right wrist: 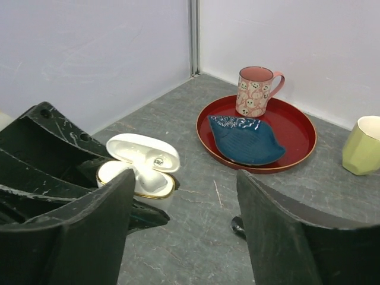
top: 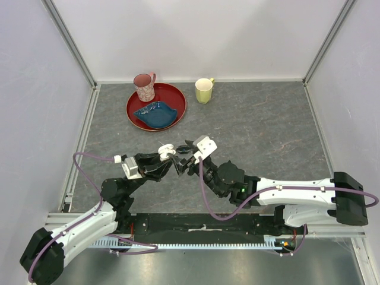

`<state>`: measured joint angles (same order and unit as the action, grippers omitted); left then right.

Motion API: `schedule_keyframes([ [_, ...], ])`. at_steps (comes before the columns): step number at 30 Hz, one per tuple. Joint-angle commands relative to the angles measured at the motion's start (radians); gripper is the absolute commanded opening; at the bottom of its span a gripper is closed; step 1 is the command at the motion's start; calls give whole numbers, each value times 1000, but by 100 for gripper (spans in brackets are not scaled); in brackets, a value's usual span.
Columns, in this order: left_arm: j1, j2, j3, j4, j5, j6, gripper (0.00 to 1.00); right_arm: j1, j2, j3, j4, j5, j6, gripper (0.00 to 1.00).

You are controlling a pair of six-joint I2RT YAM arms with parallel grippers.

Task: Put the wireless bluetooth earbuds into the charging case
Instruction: Place the earbud in the charging case.

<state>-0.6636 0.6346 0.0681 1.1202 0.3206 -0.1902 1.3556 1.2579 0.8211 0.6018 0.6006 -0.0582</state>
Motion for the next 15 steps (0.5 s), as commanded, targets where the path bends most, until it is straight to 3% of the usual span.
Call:
schedule_keyframes([
  [1, -2, -12, 30, 81, -8, 8, 2, -22, -55, -11, -19, 36, 95, 78],
  [10, -2, -10, 25, 69, -14, 18, 2, -133, -219, -94, 19, 15, 271, 95],
  [15, -2, -6, 24, 69, 11, 32, 2, -206, -255, -79, -101, 4, 421, 98],
])
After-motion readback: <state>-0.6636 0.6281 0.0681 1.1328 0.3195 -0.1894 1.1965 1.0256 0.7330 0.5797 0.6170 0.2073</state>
